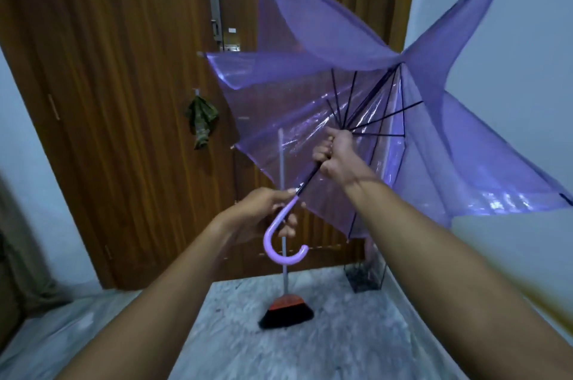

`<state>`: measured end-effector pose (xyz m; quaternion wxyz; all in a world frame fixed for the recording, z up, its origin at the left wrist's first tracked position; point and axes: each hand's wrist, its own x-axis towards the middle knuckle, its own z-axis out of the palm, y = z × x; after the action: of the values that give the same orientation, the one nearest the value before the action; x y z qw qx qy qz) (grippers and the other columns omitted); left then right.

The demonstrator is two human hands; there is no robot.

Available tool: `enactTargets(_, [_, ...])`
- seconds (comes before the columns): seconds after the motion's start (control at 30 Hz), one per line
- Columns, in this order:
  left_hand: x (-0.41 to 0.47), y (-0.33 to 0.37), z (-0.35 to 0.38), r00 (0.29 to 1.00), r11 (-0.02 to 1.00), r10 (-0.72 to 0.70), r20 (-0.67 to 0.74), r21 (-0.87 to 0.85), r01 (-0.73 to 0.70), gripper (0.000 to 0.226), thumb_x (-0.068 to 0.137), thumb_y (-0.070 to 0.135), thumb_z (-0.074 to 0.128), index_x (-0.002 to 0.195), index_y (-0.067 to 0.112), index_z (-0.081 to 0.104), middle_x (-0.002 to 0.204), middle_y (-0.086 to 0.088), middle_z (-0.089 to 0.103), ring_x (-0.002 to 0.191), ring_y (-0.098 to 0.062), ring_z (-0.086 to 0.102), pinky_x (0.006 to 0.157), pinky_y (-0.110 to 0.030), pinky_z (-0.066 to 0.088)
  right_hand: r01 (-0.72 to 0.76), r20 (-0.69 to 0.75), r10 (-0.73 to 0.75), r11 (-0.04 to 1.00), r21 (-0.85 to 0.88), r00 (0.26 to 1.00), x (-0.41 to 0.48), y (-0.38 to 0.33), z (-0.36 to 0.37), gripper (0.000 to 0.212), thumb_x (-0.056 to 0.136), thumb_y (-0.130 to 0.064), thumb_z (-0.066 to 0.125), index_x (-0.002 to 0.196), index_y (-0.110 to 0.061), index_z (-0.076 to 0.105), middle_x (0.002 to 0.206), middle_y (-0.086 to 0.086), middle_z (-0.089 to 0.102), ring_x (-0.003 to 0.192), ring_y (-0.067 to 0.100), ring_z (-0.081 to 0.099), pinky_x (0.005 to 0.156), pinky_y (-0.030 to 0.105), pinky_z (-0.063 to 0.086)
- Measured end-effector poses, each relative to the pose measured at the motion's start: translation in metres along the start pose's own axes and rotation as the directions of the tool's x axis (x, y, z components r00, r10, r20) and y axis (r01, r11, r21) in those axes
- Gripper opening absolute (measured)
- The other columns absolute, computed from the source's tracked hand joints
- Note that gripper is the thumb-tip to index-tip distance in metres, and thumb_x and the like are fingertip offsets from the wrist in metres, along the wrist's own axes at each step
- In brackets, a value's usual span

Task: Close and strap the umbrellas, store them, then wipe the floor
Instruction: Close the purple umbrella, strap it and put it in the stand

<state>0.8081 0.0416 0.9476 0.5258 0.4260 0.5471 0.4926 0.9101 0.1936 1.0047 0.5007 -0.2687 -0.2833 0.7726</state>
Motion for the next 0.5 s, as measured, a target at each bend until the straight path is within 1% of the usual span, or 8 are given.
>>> enactTargets(0.07, [-0.005,-0.006,0.001,1.0,1.0,0.016,0.0,-0.024,-0.016,0.036,0.105,0.027,0.044,0.088,0.001,0.065,0.05,-0.002,0.043,0.033,-0.009,0.04,0.034,-0.016,0.035,0.024,0.005,-0.024,1.0,0.008,1.0,0.002,-0.009,-0.002,0.043,0.101,-0.013,0.039,0.062,-0.023,0.024,0.036,-0.008,0.018,0.024,0.006,0.013,0.028,0.01,0.009])
enactTargets(0.13, [-0.003,-0.009,0.006,0.997,0.989,0.069,-0.046,-0.125,-0.074,0.036,0.106,0.025,0.04,0.083,0.004,0.058,0.046,0.003,0.032,0.03,-0.004,0.026,0.033,-0.011,0.022,0.032,0.017,-0.032,0.999,0.015,0.999,0.003,-0.013,-0.002,0.043,0.102,-0.017,0.038,0.062,-0.023,0.023,0.035,-0.008,0.017,0.024,0.006,0.013,0.028,0.011,0.008])
enactTargets(0.23, [0.001,-0.012,0.015,0.984,0.973,0.136,-0.116,-0.171,-0.155,0.035,0.106,0.025,0.041,0.08,0.006,0.055,0.043,0.006,0.026,0.028,-0.003,0.02,0.037,-0.009,0.017,0.041,0.026,-0.041,0.999,-0.02,0.999,0.003,-0.011,-0.001,0.048,0.104,-0.035,0.045,0.063,-0.022,0.024,0.034,-0.007,0.018,0.023,0.006,0.017,0.028,0.011,0.013])
enactTargets(0.3, [0.005,-0.01,0.022,0.972,0.966,0.168,-0.164,-0.17,-0.196,0.035,0.106,0.024,0.042,0.078,0.007,0.054,0.041,0.007,0.025,0.027,-0.003,0.019,0.037,-0.009,0.017,0.043,0.075,-0.035,0.994,-0.104,0.997,-0.005,-0.003,0.001,0.049,0.103,-0.044,0.047,0.065,-0.022,0.028,0.034,-0.007,0.026,0.023,0.007,0.03,0.032,0.01,0.026])
enactTargets(0.37, [0.011,-0.002,0.03,0.962,0.963,0.164,-0.217,-0.175,-0.204,0.035,0.106,0.024,0.042,0.077,0.008,0.053,0.04,0.007,0.025,0.026,-0.003,0.019,0.036,-0.008,0.019,0.027,0.118,0.0,0.973,-0.229,0.993,-0.015,0.012,0.0,0.048,0.103,-0.048,0.044,0.066,-0.021,0.031,0.038,-0.003,0.048,0.036,0.013,0.055,0.044,0.018,0.041])
enactTargets(0.4, [0.015,0.001,0.033,0.958,0.961,0.156,-0.241,-0.186,-0.203,0.036,0.106,0.024,0.042,0.076,0.009,0.053,0.04,0.007,0.026,0.026,-0.003,0.02,0.036,-0.008,0.019,0.01,0.139,0.035,0.95,-0.312,0.99,-0.019,0.02,0.0,0.049,0.103,-0.05,0.043,0.064,-0.022,0.032,0.046,-0.001,0.059,0.047,0.016,0.063,0.051,0.021,0.041])
enactTargets(0.43, [0.017,0.004,0.035,0.955,0.959,0.15,-0.258,-0.195,-0.203,0.036,0.106,0.024,0.043,0.075,0.009,0.052,0.039,0.006,0.027,0.026,-0.004,0.02,0.036,-0.007,0.02,0.011,0.159,0.052,0.928,-0.373,0.986,-0.02,0.026,-0.001,0.05,0.102,-0.051,0.043,0.062,-0.023,0.033,0.051,0.001,0.064,0.054,0.016,0.067,0.052,0.022,0.038])
enactTargets(0.5, [0.018,0.003,0.036,0.947,0.961,0.146,-0.285,-0.185,-0.204,0.036,0.105,0.024,0.045,0.074,0.009,0.053,0.038,0.006,0.028,0.026,-0.005,0.021,0.037,-0.008,0.02,-0.005,0.128,0.063,0.913,-0.407,0.99,-0.028,0.033,-0.001,0.055,0.103,-0.045,0.044,0.053,-0.022,0.042,0.055,0.005,0.063,0.05,0.016,0.066,0.042,0.018,0.04])
